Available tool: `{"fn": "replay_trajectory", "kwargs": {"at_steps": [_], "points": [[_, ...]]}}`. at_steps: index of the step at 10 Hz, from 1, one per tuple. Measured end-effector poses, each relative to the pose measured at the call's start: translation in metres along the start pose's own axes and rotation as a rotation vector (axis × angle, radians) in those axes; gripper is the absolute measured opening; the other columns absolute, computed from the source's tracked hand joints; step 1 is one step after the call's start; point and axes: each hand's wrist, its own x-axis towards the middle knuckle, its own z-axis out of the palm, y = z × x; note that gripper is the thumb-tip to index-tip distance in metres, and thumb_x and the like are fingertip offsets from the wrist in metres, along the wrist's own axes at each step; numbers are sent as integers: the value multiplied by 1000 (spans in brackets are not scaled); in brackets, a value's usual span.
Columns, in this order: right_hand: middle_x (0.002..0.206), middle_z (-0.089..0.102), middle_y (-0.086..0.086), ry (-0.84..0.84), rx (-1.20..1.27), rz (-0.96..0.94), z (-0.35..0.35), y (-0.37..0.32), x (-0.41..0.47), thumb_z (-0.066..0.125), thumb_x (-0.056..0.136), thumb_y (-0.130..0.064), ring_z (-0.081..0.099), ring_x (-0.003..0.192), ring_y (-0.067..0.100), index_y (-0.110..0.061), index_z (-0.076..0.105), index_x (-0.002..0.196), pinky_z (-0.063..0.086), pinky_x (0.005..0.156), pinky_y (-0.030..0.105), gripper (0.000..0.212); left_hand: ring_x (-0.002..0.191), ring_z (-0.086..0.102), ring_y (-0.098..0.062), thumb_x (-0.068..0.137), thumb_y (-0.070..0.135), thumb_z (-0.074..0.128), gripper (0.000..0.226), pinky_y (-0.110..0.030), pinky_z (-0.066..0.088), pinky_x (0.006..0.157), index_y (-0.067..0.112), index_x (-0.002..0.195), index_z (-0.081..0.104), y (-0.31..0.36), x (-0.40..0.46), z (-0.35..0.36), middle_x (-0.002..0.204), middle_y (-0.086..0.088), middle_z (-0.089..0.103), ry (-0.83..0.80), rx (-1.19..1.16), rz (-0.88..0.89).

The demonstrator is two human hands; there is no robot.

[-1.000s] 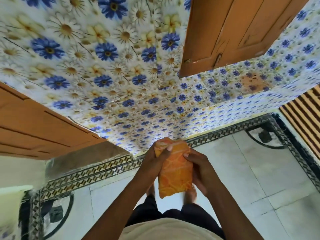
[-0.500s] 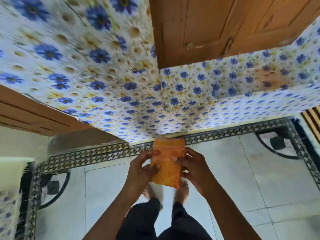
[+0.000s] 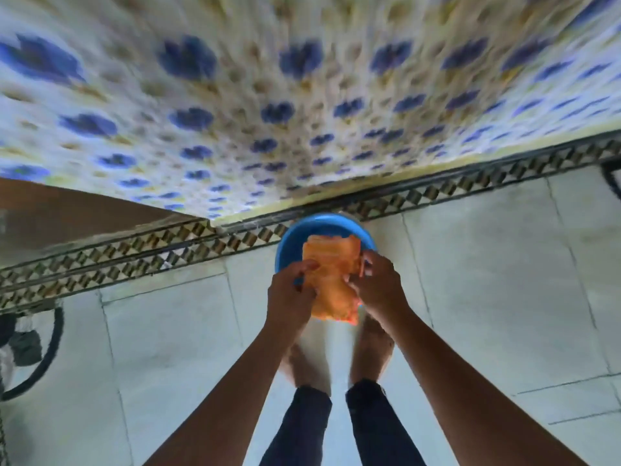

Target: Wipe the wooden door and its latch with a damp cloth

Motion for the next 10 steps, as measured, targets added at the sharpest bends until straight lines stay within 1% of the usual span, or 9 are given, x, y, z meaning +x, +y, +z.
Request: {"fn": "replay_trajectory", "kwargs": {"at_steps": [1, 3, 4, 5, 6, 7, 8, 9, 10], "points": [[91, 73, 11, -13, -101, -52, 45, 45, 70, 66, 79, -14, 68, 90, 29, -8, 66, 98, 50, 78, 38, 20, 78, 67, -13, 80, 2, 63, 42, -12, 52, 69, 19, 116, 75, -48, 66, 38, 83, 7, 65, 13, 49, -69], [100, 76, 15, 5, -302, -123, 110, 99, 169, 58, 96, -28, 68, 101, 38, -9, 69, 99, 44, 80, 35, 22, 76, 62, -16, 92, 3, 67, 26, -30, 52, 80, 25, 78, 65, -127, 166, 98, 79, 4, 64, 28, 5, -253], [111, 75, 20, 39, -298, -56, 131, 117, 208, 50, 102, -31, 68, 111, 37, -5, 72, 109, 51, 87, 37, 35, 92, 64, -25, 92, -2, 61, 20, -29, 52, 74, 7, 106, 73, -147, 200, 116, 99, -12, 70, 61, -48, -284], [129, 65, 22, 98, -223, 104, 140, 128, 232, 47, 104, -20, 60, 125, 35, -3, 67, 118, 44, 91, 35, 30, 114, 69, -33, 90, -3, 60, 35, -42, 55, 97, -1, 124, 70, -159, 218, 127, 120, -21, 72, 33, 23, -262], [128, 65, 20, 159, -220, 129, 136, 133, 228, 46, 105, -21, 58, 123, 30, -2, 68, 118, 28, 76, 20, 31, 118, 68, -33, 87, -1, 63, 38, -38, 50, 103, 4, 124, 73, -160, 212, 128, 122, -21, 74, 58, 199, -162], [105, 66, 18, 64, -317, 12, 137, 133, 220, 46, 101, -12, 60, 99, 30, 1, 67, 111, 35, 71, 15, 27, 112, 68, -29, 85, -4, 62, 37, -27, 47, 91, 3, 120, 73, -161, 205, 135, 118, -17, 75, 66, 199, -78], [103, 72, 14, 12, -244, 61, 136, 130, 227, 46, 86, -24, 65, 100, 25, -3, 73, 104, 52, 87, 30, 39, 112, 63, -18, 94, 5, 64, 39, -20, 44, 84, 9, 133, 64, -161, 210, 145, 127, -8, 70, -79, 142, -143], [124, 67, 21, -46, -339, 86, 130, 121, 228, 52, 98, -11, 62, 122, 33, -1, 66, 119, 45, 90, 32, 27, 126, 63, -31, 92, 1, 57, 52, -36, 48, 107, 12, 143, 57, -161, 215, 147, 136, -17, 66, -80, 95, -212], [121, 71, 20, 19, -401, 29, 118, 113, 218, 58, 91, -7, 64, 120, 34, -3, 67, 118, 50, 93, 33, 29, 124, 63, -33, 89, -3, 53, 54, -38, 49, 108, 14, 140, 61, -159, 205, 139, 131, -17, 69, 46, 13, -225]]}}
